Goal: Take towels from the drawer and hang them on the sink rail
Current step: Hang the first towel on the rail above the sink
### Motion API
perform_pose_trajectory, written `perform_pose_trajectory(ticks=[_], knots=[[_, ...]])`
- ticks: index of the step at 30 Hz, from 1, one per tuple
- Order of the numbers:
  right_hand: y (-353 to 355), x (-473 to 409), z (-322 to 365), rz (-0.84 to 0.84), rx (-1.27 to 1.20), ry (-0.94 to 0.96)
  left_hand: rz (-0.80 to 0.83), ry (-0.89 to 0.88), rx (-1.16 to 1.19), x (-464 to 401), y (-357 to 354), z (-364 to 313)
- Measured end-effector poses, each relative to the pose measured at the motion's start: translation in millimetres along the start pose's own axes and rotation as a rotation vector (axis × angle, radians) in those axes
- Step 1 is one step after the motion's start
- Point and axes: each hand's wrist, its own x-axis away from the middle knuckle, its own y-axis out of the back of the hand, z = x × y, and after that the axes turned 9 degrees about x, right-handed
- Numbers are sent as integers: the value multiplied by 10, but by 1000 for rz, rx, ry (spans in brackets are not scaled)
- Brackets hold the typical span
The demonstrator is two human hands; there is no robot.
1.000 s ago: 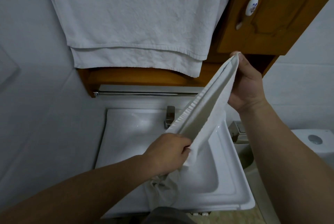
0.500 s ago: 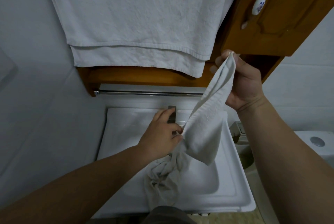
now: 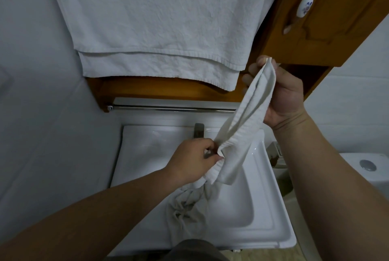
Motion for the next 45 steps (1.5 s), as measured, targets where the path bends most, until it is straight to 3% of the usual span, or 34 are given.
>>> perform_pose_trajectory(ticks=[3, 8, 16, 25, 31, 35, 45], knots=[[35, -9, 15, -21, -16, 22, 12, -20, 54, 24, -5, 18], [59, -32, 14, -33, -19, 33, 2, 140, 199, 0, 22, -14], [-2, -66, -14, -8, 14, 15, -205, 224, 34, -148, -10, -48], [-111, 17, 57, -119, -35, 65, -267, 218, -96, -149, 141, -39], [-41, 46, 5, -471, 287, 45, -340, 222, -111, -121, 279, 14], [110, 68, -80, -641, 257, 39, -373, 189, -122, -85, 351, 106], [148, 96, -225, -800, 252, -4, -266, 164, -117, -32, 381, 187]])
